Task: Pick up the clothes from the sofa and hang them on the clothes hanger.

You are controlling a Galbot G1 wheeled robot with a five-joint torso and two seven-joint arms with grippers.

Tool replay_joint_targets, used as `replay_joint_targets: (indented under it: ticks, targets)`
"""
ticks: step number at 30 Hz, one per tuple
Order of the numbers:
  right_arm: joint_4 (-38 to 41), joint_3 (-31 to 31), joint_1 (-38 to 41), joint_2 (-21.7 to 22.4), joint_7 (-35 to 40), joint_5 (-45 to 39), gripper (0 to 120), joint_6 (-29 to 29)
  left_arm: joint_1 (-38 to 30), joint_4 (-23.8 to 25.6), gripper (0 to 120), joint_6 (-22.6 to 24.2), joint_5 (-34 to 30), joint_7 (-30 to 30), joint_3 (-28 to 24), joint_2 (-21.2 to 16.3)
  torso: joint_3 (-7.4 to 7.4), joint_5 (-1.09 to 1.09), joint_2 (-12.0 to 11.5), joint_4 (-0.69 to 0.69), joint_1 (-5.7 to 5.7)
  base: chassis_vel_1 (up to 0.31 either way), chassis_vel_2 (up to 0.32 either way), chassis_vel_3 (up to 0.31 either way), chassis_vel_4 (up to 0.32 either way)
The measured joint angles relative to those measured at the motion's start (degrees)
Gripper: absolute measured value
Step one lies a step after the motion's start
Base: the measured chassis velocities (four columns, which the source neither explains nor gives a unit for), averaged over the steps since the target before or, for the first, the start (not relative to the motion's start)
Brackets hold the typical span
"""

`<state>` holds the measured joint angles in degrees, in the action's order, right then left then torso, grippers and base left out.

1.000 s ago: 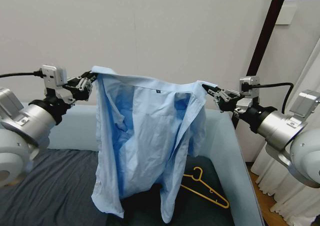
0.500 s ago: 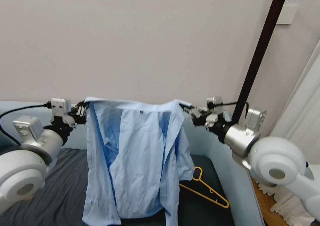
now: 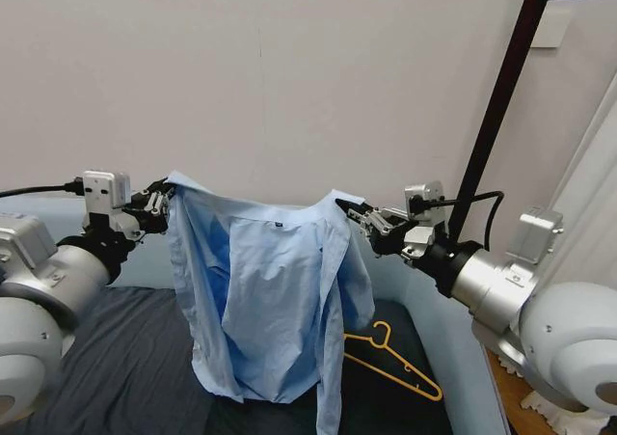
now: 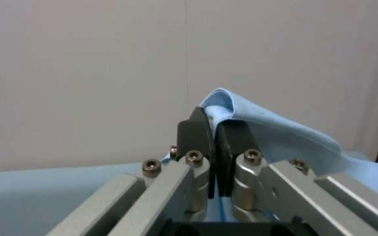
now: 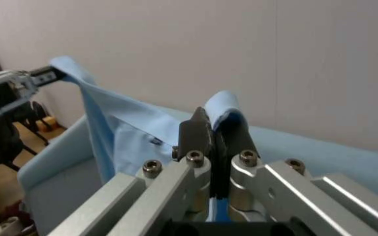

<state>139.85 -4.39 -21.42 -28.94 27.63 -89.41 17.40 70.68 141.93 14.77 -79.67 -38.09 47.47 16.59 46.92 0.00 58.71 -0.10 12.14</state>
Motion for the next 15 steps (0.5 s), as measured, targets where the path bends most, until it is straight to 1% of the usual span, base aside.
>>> replay_joint_targets:
  ticks: [1, 2, 5, 6, 8, 9, 11, 12, 13, 14, 15]
  targets:
    - [0.0, 0.0, 0.0, 0.0, 0.0, 0.0, 0, 0.0, 0.0, 0.0, 0, 0.0, 0.0, 0.0, 0.0, 0.0, 0.0, 0.0, 0.0, 0.0, 0.0, 0.0, 0.0, 0.0, 0.0]
    - [-1.5, -1.7, -0.9, -0.8, 0.0, 1.4, 0, 0.0, 0.6, -1.2, 0, 0.0, 2.0, 0.0, -1.0, 1.1, 0.0, 0.02, 0.0, -0.01, 0.0, 0.0, 0.0, 0.0, 0.0]
    - [-7.9, -6.7, -3.1, -4.7, -0.1, 5.9, 0, -0.3, 2.7, -6.2, 0, 0.0, 7.9, 1.2, -5.2, 4.8, 0.01, -0.02, 0.0, 0.01, 0.0, 0.0, 0.0, 0.0, 0.0]
    - [-7.9, -6.7, -3.1, -4.7, -0.1, 5.9, 0, -0.3, 2.7, -6.2, 0, 0.0, 7.9, 1.2, -5.2, 4.8, 0.01, -0.02, 0.0, 0.01, 0.0, 0.0, 0.0, 0.0, 0.0]
    - [-12.6, -9.6, -4.1, -7.7, -0.5, 8.6, 0, -0.4, 2.8, -9.7, 0, -0.1, 11.4, 2.3, -9.7, 7.4, 0.02, 0.01, 0.0, 0.03, 0.0, 0.0, 0.0, 0.0, 0.0]
    - [-15.0, -11.1, -4.3, -9.2, -0.9, 10.1, 0, -0.6, 2.7, -11.3, 0, -0.1, 13.0, 2.8, -11.9, 8.7, 0.02, -0.02, 0.0, 0.02, 0.01, 0.0, 0.0, 0.0, 0.0]
    - [-22.4, -15.8, -4.4, -14.7, -2.1, 15.0, 0, -1.0, 2.0, -16.3, 0, -0.8, 17.5, 3.6, -17.9, 13.1, 0.03, -0.03, 0.0, 0.02, 0.01, 0.0, 0.0, 0.0, 0.0]
    - [-22.4, -15.8, -4.4, -14.7, -2.1, 15.0, 0, -1.0, 2.0, -16.3, 0, -0.8, 17.5, 3.6, -17.9, 13.1, 0.03, -0.03, 0.0, 0.02, 0.01, 0.0, 0.0, 0.0, 0.0]
    - [-24.3, -16.9, -4.4, -16.2, -2.2, 16.2, 0, -1.1, 1.5, -17.7, 0, -0.9, 18.5, 3.8, -19.5, 14.4, 0.03, 0.0, 0.0, 0.03, 0.01, 0.0, 0.0, 0.0, 0.0]
    - [-28.2, -19.0, -4.7, -19.3, -2.5, 18.8, 0, -1.3, 0.5, -21.1, 0, -1.3, 20.9, 4.3, -22.6, 16.9, 0.03, -0.03, 0.0, 0.02, 0.01, 0.0, 0.0, 0.0, 0.0]
    - [-29.7, -19.8, -4.9, -20.6, -2.6, 19.8, 0, -1.3, 0.1, -22.9, 0, -1.7, 22.2, 4.8, -23.8, 17.9, 0.03, -0.02, 0.0, 0.02, 0.02, 0.0, 0.0, 0.0, 0.0]
